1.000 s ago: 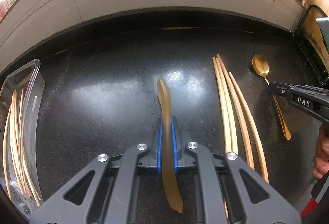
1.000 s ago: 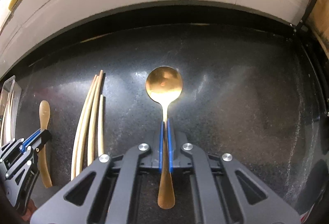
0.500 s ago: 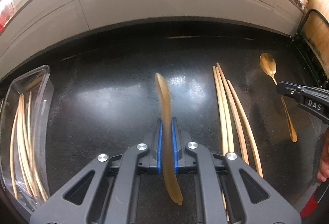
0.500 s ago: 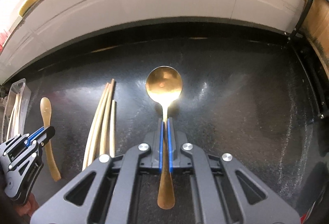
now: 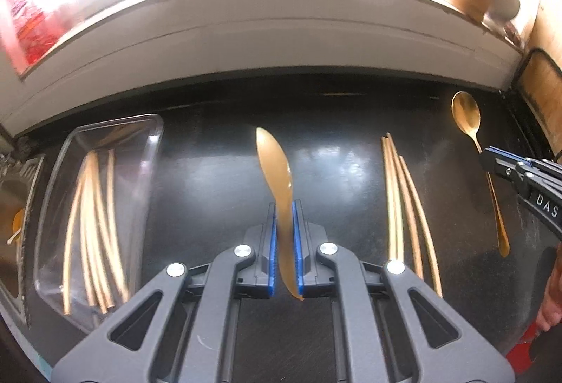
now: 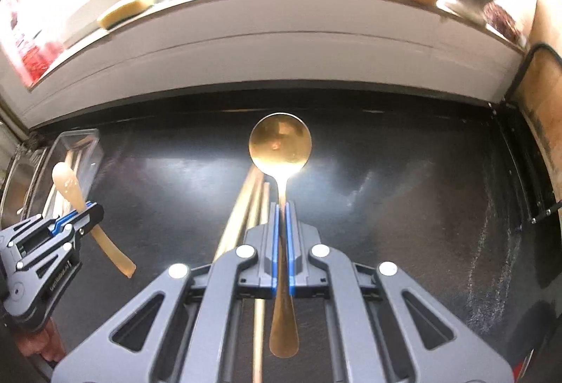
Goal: Organize utensils
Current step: 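Lift both spoons and carry them over the clear tray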
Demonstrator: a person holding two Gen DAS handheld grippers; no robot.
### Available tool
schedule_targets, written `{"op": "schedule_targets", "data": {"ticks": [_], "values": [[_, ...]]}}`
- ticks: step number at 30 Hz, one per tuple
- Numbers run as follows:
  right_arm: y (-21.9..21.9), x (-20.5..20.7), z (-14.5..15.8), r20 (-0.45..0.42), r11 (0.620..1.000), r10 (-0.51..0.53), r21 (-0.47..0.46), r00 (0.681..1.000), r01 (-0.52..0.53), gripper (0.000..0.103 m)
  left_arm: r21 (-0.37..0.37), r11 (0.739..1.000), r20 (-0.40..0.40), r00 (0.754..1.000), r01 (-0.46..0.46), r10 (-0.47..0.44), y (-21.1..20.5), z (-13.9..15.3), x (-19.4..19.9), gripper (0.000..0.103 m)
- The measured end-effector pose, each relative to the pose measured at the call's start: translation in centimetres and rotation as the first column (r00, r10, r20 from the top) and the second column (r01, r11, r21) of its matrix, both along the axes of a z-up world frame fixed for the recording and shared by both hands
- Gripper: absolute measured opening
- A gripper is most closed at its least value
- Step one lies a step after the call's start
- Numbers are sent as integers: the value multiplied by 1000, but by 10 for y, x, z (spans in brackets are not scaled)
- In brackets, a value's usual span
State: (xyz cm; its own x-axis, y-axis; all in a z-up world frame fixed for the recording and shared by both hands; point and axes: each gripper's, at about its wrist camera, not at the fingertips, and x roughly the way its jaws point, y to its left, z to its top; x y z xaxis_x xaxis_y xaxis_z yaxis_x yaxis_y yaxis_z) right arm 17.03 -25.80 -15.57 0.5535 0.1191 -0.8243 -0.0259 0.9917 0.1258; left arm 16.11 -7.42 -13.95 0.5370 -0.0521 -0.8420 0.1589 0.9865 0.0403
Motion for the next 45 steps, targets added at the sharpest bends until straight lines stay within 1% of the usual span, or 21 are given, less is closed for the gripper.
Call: {"op": "schedule_targets", "data": {"ticks": [5, 9, 17, 25, 28, 32, 38, 45], "values": [[34, -6, 14, 24, 998, 61, 10, 998, -61, 5, 10, 998, 21, 997, -69, 69, 36, 20, -11, 7], [78, -8, 25, 41, 991, 131, 19, 991, -132, 5, 17, 990, 39, 990, -139, 138, 76, 35, -21, 7], [183, -11, 44, 72, 958, 280, 44, 957, -283, 5, 41, 964, 56, 964, -261, 259, 163, 49, -37, 8], [268, -9, 61, 97, 921, 377, 62, 921, -384, 5, 51, 942, 62, 942, -332, 329, 229, 54, -40, 8], [297, -4, 64, 94, 910, 402, 70, 911, -408, 5, 46, 939, 52, 939, -342, 340, 244, 51, -38, 8], [325, 4, 62, 81, 903, 417, 74, 905, -423, 5, 32, 934, 31, 934, -357, 356, 253, 44, -29, 8], [343, 17, 58, 59, 898, 432, 69, 900, -435, 5, 24, 935, 18, 935, -355, 354, 262, 37, -14, 8], [349, 34, 40, 7, 888, 454, 77, 891, -453, 5, 14, 930, -12, 930, -367, 367, 270, 23, 3, 8]]}}
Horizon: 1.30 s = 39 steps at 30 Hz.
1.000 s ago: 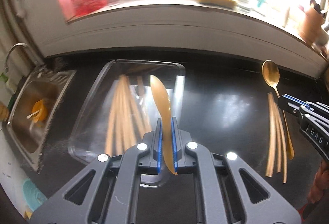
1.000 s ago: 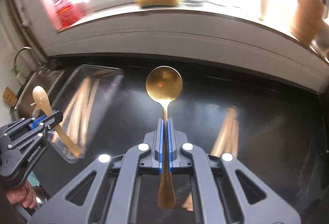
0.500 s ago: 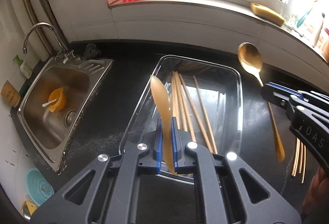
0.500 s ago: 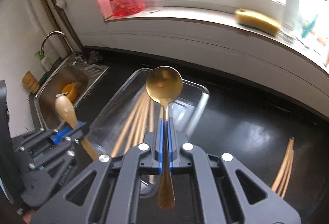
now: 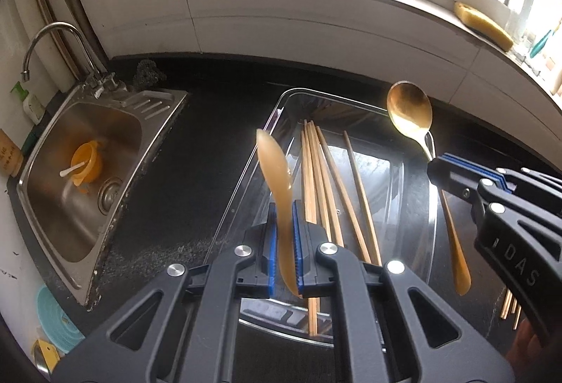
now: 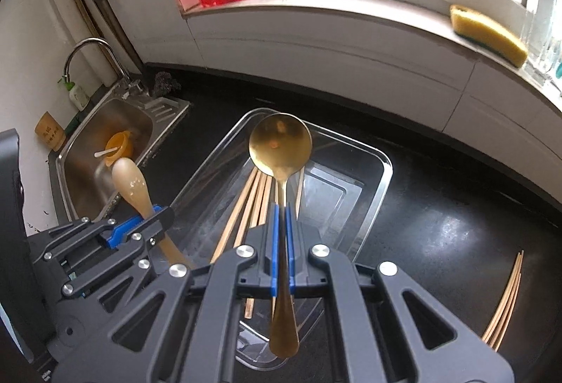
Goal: Organize utensils
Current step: 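Lift both spoons and carry them over the clear tray, then open the left tool into the tray while the right tool releases the gold spoon, then move both open tools back over the last chopsticks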
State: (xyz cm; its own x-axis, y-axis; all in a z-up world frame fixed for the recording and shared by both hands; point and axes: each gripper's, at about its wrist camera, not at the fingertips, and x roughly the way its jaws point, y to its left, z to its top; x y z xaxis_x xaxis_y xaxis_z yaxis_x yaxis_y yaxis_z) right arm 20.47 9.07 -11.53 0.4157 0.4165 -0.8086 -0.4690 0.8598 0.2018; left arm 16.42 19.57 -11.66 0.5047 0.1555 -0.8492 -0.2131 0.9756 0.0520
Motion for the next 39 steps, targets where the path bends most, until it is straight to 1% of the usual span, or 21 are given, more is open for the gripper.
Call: {"op": "schedule_targets", "data": {"ticks": [5, 10, 13, 25, 28, 30, 31, 32, 33, 34, 35, 36, 37, 39], "values": [[8, 16, -17, -57, 1000, 28, -6, 998, -28, 5, -25, 1000, -27, 1000, -4, 3, 5, -16, 12, 8], [9, 30, -33, -118, 1000, 22, -2, 993, -22, 5, -36, 999, -54, 999, -8, 6, 8, -30, 25, 8], [10, 37, -40, -137, 1000, 22, -1, 990, -23, 5, -37, 999, -56, 998, -3, 1, 9, -35, 31, 8], [7, 57, -52, -187, 1000, 24, 19, 982, -21, 5, -43, 999, -65, 997, 26, -29, 11, -46, 48, 8], [3, 59, -51, -183, 1000, 26, 20, 983, -23, 5, -35, 999, -68, 997, 37, -39, 9, -47, 50, 8], [2, 61, -50, -189, 999, 34, 39, 981, -27, 5, -43, 998, -66, 997, 35, -38, 8, -48, 51, 8], [1, 62, -49, -188, 998, 35, 49, 981, -26, 5, -53, 998, -69, 997, 33, -37, 9, -48, 51, 11], [-2, 63, -47, -184, 998, 29, 58, 982, -19, 5, -64, 997, -74, 997, 31, -36, 10, -49, 52, 20], [-4, 65, -45, -184, 998, 23, 63, 983, -12, 7, -72, 997, -71, 997, 24, -30, 11, -48, 52, 34], [-8, 67, -43, -184, 997, 14, 72, 983, -1, 24, -84, 996, -57, 998, 13, -18, 13, -45, 50, 79], [-11, 68, -41, -181, 997, 5, 82, 983, 10, 64, -83, 997, -31, 999, 3, -5, 15, -41, 47, 94], [-17, 68, -35, -158, 994, -15, 104, 987, 32, 80, -74, 997, -12, 1000, 1, -2, 15, -36, 45, 94], [-22, 66, -29, -131, 992, -24, 121, 991, 40, 86, -66, 998, -2, 1000, 15, -16, 13, -32, 43, 94], [-28, 65, -23, -125, 991, -28, 125, 992, 44, 86, -58, 998, 1, 1000, 30, -30, 11, -26, 39, 95]]}}
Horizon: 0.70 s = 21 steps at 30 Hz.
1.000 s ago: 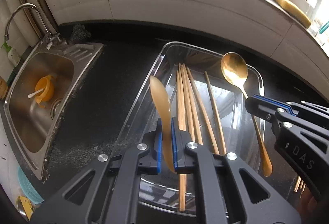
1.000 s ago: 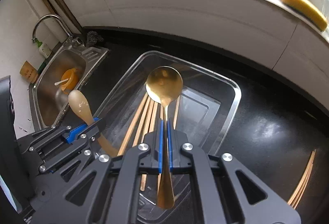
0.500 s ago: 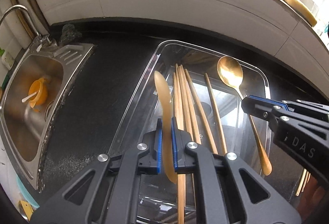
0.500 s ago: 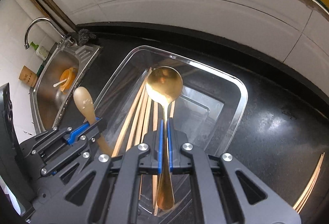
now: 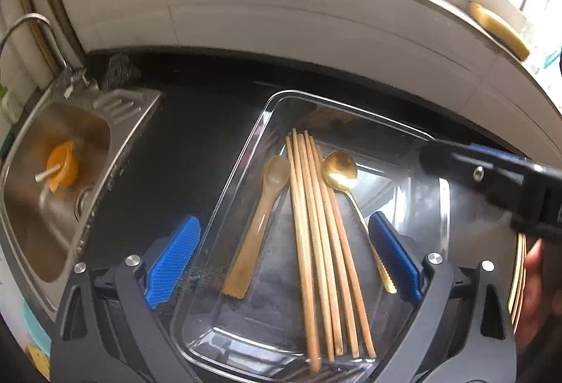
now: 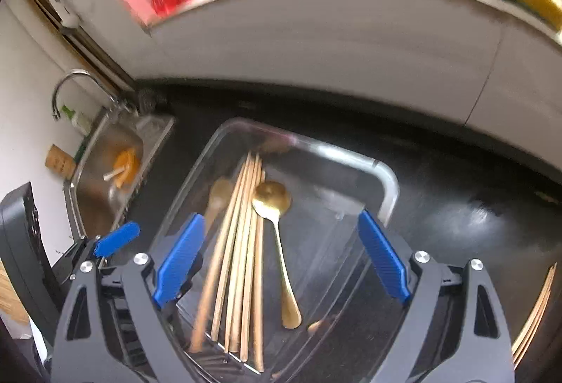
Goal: Organize utensils
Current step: 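Move both open tools back over the last chopsticks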
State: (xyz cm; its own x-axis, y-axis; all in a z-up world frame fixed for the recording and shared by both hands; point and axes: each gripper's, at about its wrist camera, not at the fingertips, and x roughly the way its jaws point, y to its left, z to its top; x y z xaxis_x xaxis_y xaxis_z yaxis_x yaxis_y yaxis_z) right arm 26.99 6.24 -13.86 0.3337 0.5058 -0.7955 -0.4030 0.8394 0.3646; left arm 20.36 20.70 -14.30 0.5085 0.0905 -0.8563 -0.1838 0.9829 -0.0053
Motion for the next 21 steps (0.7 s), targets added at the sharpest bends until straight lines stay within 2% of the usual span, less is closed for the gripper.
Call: {"op": "schedule_targets", "data": {"ticks": [6, 12, 17, 21], "values": [[-17, -17, 14, 24, 1000, -24, -9, 999, 25, 88, -20, 1000, 0, 1000, -17, 17, 3, 13, -18, 97], [-43, -53, 28, 85, 996, -59, -60, 995, 64, 90, 12, 1000, 21, 1000, 0, 0, -11, 29, -40, 97], [-89, -89, 39, 154, 984, -135, -95, 979, 151, 90, 29, 996, 46, 995, 86, -87, -50, 40, -57, 97], [-147, -120, 39, 179, 958, -225, -137, 958, 251, 90, 21, 983, 44, 983, 180, -181, -96, 37, -64, 97]]}}
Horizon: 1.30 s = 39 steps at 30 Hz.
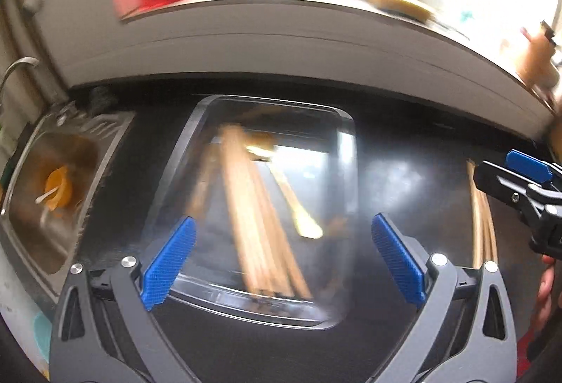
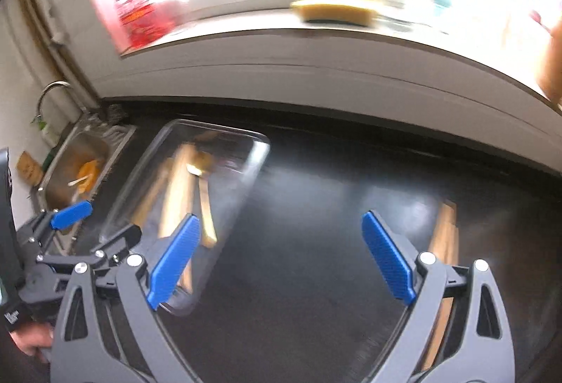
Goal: Organize utensils
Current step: 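Move both open tools back over the last chopsticks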
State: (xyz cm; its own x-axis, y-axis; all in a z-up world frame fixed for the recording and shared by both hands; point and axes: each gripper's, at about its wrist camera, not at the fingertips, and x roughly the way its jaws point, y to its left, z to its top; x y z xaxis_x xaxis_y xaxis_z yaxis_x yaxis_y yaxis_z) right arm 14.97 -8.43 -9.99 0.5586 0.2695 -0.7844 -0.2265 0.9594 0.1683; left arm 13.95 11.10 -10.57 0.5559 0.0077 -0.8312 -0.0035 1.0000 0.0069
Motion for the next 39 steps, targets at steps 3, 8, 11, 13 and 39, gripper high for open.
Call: {"op": "schedule_targets", "data": {"ticks": [3, 8, 11, 13, 39], "values": [[-49, -23, -2, 8, 996, -78, -33, 997, 78, 90, -5, 996, -3, 996, 90, -90, -46, -3, -6, 97], [-130, -60, -8, 7, 978, -204, -43, 979, 205, 90, 2, 971, 2, 971, 239, -239, -123, -7, -12, 97], [-162, -74, -13, 4, 968, -247, -48, 969, 246, 90, 14, 951, -1, 952, 307, -307, -164, -13, -14, 97], [-182, -82, -18, -1, 964, -263, -46, 965, 263, 90, 15, 944, -10, 944, 331, -330, -183, -20, -15, 97], [-213, -24, -109, -129, 969, -241, -84, 962, 232, 90, 29, 899, -125, 894, 437, -430, -243, -127, 46, 97]]}}
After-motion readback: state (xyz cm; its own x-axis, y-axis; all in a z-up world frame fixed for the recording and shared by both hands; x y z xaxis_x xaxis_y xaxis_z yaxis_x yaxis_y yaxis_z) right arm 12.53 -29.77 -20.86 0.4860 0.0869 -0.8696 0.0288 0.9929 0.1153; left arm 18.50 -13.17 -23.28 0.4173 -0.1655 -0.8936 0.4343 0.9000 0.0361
